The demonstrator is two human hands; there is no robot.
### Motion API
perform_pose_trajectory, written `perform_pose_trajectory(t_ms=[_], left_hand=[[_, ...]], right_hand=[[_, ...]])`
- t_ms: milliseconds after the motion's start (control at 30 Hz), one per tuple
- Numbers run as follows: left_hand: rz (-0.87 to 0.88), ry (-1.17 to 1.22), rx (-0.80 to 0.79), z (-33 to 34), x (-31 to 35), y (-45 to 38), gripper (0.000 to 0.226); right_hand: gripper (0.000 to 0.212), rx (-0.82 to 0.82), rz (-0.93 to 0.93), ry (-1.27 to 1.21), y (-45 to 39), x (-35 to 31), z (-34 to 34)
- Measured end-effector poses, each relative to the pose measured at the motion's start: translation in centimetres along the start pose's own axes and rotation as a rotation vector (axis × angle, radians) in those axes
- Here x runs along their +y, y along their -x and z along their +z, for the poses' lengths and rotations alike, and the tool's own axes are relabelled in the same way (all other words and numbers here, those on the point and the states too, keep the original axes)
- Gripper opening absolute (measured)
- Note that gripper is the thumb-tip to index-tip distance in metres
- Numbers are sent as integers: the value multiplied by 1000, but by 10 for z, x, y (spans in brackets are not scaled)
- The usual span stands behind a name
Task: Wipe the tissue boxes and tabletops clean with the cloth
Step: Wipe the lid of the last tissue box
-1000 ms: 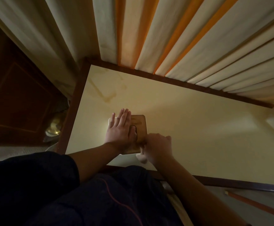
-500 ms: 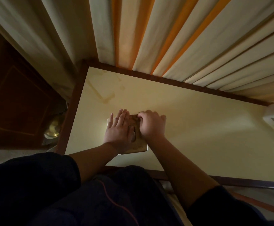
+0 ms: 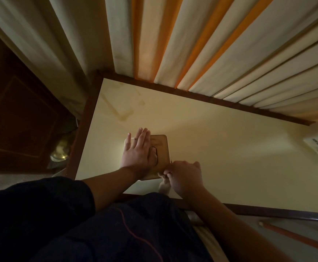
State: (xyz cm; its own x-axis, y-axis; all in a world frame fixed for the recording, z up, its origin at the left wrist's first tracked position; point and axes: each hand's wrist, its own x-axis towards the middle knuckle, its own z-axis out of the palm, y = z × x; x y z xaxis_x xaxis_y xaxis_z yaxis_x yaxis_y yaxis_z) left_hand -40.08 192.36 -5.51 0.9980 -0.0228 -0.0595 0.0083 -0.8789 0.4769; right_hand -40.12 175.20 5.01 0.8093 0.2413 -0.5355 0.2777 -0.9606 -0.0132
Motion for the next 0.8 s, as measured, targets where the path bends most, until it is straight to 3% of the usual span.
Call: perform_pose_trajectory(t_ms=[167, 233, 433, 600, 700, 767, 800], left_hand=[[-5, -3, -26, 0, -1, -1, 70], [6, -5, -9, -1, -1, 1, 68], [6, -16, 5, -3, 1, 2, 67], [-2, -2, -3, 1, -1, 1, 69], [2, -15, -3, 1, -1, 0, 69], [-5, -20, -30, -1, -1, 0, 71], [-7, -21, -41, -2, -1, 1, 72]], right_hand=[[25, -81, 3, 83, -38, -12, -28], [5, -30, 40, 28, -58, -16, -36], [19, 229, 126, -69, -95, -29, -48], [26, 341, 34, -144, -74, -22, -12], [20, 430, 8, -180, -46, -15, 22], [3, 409, -23, -119, -29, -7, 38], [12, 373, -27, -104, -21, -5, 41]])
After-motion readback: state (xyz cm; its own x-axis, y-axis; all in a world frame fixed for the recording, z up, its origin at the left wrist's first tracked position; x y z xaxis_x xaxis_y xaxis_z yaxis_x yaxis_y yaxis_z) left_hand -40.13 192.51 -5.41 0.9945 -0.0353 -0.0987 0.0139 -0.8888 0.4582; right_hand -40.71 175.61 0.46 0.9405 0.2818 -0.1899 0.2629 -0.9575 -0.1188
